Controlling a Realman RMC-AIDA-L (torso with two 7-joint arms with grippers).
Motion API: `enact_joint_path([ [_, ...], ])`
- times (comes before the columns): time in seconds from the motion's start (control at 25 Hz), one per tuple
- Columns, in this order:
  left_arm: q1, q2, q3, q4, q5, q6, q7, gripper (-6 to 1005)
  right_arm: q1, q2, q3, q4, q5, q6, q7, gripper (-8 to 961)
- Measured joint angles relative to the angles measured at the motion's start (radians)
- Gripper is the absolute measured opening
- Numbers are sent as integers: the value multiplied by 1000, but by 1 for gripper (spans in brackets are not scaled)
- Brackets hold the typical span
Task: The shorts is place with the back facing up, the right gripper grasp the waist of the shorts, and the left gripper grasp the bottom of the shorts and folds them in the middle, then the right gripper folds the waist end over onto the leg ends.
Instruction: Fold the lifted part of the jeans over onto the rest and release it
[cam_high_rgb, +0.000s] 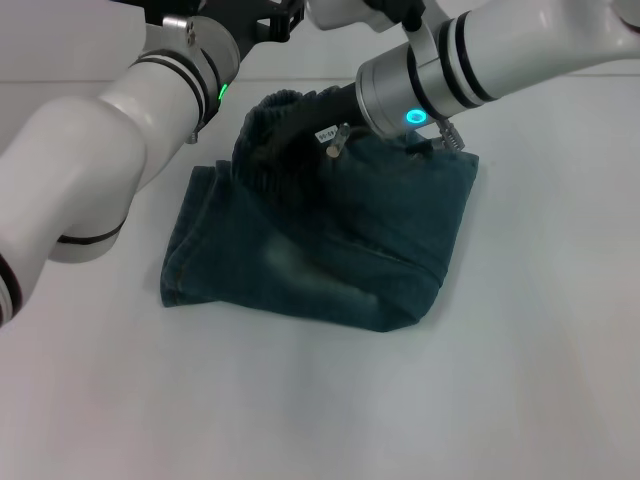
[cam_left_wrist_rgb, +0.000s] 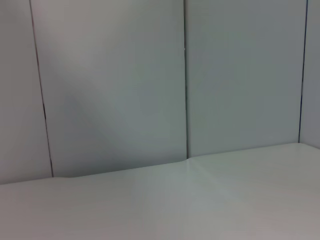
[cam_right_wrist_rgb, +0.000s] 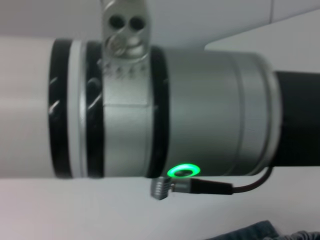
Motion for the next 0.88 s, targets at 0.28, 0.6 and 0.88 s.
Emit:
enact_joint_path([
  [0.28, 0, 0, 2, 0, 0, 10, -2, 713, 8, 1, -36, 3, -1, 1, 3, 43],
  [0.6, -3, 0, 11, 0, 0, 13, -5, 714, 11, -1, -52, 3, -2, 2, 5, 43],
  [0.88, -4, 0, 12, 0, 0, 14, -8, 714, 12, -4, -93, 3, -2, -3, 7, 90],
])
